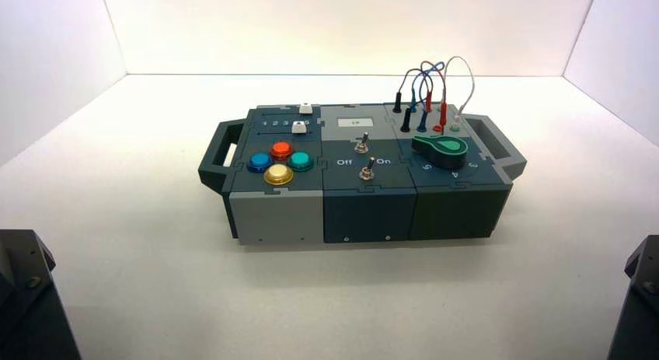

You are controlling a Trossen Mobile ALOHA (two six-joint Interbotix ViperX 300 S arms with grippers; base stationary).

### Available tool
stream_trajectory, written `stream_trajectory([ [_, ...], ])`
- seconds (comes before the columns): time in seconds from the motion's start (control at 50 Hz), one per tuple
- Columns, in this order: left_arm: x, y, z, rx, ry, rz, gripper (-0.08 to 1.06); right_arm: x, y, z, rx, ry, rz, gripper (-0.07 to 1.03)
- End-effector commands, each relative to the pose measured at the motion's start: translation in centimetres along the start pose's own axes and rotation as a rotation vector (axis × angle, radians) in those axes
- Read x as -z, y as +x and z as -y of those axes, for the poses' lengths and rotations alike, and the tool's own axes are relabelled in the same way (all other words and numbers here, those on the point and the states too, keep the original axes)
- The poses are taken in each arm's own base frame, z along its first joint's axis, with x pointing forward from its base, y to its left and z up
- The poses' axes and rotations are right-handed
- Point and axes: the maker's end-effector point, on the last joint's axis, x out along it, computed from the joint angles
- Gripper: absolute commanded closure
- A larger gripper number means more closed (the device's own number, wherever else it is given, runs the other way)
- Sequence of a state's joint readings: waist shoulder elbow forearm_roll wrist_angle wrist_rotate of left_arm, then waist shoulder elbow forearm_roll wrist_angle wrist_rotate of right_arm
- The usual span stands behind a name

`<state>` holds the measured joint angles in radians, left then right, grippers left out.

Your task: Flip the top switch off with the right gripper.

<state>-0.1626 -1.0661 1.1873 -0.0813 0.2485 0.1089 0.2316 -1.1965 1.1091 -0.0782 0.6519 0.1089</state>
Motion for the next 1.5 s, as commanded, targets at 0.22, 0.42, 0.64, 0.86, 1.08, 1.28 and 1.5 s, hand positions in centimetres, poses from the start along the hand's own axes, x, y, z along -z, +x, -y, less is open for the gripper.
stream_trajectory([
  [0.22,-0.4,0.6,0.4,0.018,0.011,-0.012,1.01,-0.6,0.0,0.1,0.003,0.006,0.011,0.98],
  [0.42,1.9,2.5,1.7,0.069,0.035,-0.153,1.01,-0.6,0.0,0.0,0.002,0.009,0.009,0.98],
  [0.64,6.1,5.2,4.3,0.159,0.1,-0.403,1.01,-0.7,0.0,0.0,0.002,0.007,0.008,0.98],
  [0.86,9.8,7.5,6.8,0.229,0.167,-0.64,1.01,-0.5,0.3,0.0,0.003,0.006,-0.008,0.98],
  [1.08,11.9,9.0,8.6,0.27,0.22,-0.781,1.01,-0.6,0.4,-0.3,-0.014,0.01,-0.009,0.98],
  [1.28,13.6,10.0,9.1,0.296,0.277,-0.882,1.01,-0.5,0.6,-0.6,-0.031,0.016,-0.021,0.98],
  [1.5,14.8,11.5,9.7,0.314,0.315,-0.941,1.01,-1.2,0.9,-2.0,-0.094,0.038,-0.047,0.98],
])
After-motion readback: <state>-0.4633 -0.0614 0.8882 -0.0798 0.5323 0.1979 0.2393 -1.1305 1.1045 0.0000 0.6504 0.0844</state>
